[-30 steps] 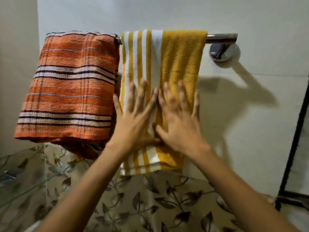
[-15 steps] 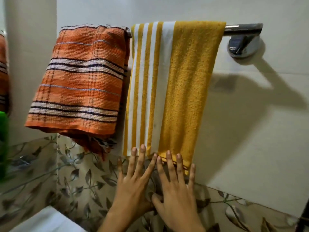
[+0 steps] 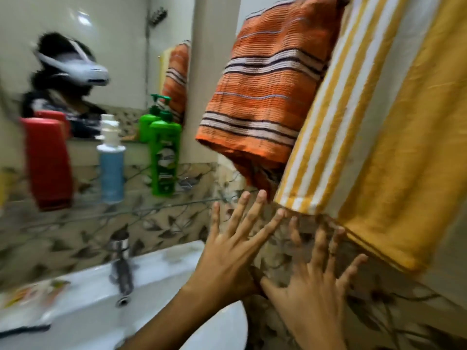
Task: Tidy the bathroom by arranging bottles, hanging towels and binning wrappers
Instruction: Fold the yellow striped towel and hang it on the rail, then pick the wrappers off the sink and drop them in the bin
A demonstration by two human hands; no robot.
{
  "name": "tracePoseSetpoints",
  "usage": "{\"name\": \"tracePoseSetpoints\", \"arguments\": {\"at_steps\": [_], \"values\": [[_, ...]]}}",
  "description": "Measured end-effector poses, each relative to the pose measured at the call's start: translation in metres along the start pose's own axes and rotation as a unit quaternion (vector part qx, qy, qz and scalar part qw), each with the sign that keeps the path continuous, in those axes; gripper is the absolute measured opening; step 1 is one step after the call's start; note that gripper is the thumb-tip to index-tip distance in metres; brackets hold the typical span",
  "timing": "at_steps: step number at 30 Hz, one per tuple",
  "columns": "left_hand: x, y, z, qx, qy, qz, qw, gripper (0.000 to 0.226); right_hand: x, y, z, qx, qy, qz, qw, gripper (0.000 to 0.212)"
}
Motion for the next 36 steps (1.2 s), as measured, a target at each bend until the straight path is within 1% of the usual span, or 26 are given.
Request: {"name": "tracePoseSetpoints", "arguments": {"at_steps": [1, 3, 8, 11, 13, 17, 20, 24, 26, 29, 31, 32, 33, 34, 35, 36], "values": [[0.010, 0.009, 0.003, 0.006, -0.015, 0.015, 1.000, 0.112, 0.013, 0.001, -0.005, 0.008, -0.022, 0.006, 1.000, 0.098], [0.029, 0.028, 0.010, 0.022, -0.048, 0.040, 0.998, 0.119, 0.038, 0.004, -0.015, 0.036, -0.059, 0.026, 0.997, 0.099], [0.069, 0.081, 0.022, 0.069, -0.119, 0.120, 0.983, 0.123, 0.101, 0.018, -0.039, 0.083, -0.130, 0.121, 0.981, 0.095], [0.088, 0.120, 0.025, 0.118, -0.152, 0.175, 0.966, 0.129, 0.134, 0.034, -0.053, 0.100, -0.163, 0.173, 0.966, 0.092], [0.097, 0.149, 0.023, 0.155, -0.160, 0.209, 0.952, 0.129, 0.152, 0.048, -0.063, 0.119, -0.177, 0.206, 0.955, 0.089], [0.105, 0.208, 0.018, 0.233, -0.161, 0.276, 0.919, 0.124, 0.182, 0.087, -0.082, 0.192, -0.196, 0.289, 0.917, 0.084], [0.110, 0.243, 0.016, 0.282, -0.147, 0.320, 0.892, 0.124, 0.201, 0.108, -0.094, 0.244, -0.195, 0.331, 0.890, 0.088], [0.120, 0.274, 0.014, 0.315, -0.133, 0.373, 0.863, 0.111, 0.224, 0.128, -0.107, 0.309, -0.213, 0.371, 0.850, 0.088], [0.125, 0.286, 0.010, 0.326, -0.123, 0.398, 0.848, 0.108, 0.234, 0.136, -0.115, 0.320, -0.222, 0.386, 0.836, 0.088], [0.135, 0.302, 0.002, 0.326, -0.129, 0.410, 0.842, 0.102, 0.249, 0.148, -0.129, 0.360, -0.228, 0.391, 0.816, 0.086], [0.145, 0.312, -0.004, 0.347, -0.108, 0.438, 0.822, 0.099, 0.260, 0.151, -0.136, 0.393, -0.243, 0.382, 0.800, 0.085], [0.149, 0.314, -0.005, 0.348, -0.099, 0.446, 0.819, 0.095, 0.264, 0.149, -0.139, 0.416, -0.246, 0.375, 0.791, 0.084], [0.153, 0.316, -0.005, 0.347, -0.095, 0.450, 0.817, 0.086, 0.270, 0.149, -0.141, 0.437, -0.244, 0.368, 0.783, 0.082], [0.159, 0.321, -0.006, 0.340, -0.087, 0.464, 0.813, 0.074, 0.277, 0.150, -0.148, 0.514, -0.247, 0.343, 0.746, 0.082], [0.166, 0.326, -0.010, 0.338, -0.067, 0.491, 0.800, 0.066, 0.282, 0.152, -0.157, 0.593, -0.258, 0.288, 0.707, 0.083], [0.176, 0.337, -0.017, 0.326, -0.051, 0.516, 0.791, 0.062, 0.287, 0.154, -0.168, 0.635, -0.285, 0.223, 0.682, 0.080]]}}
Point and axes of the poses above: each hand's wrist, its own y-axis away from the middle knuckle, its own z-axis out of the back of the hand, x = y × z, the point moved 3 cm from there along -y, towards the middle knuckle
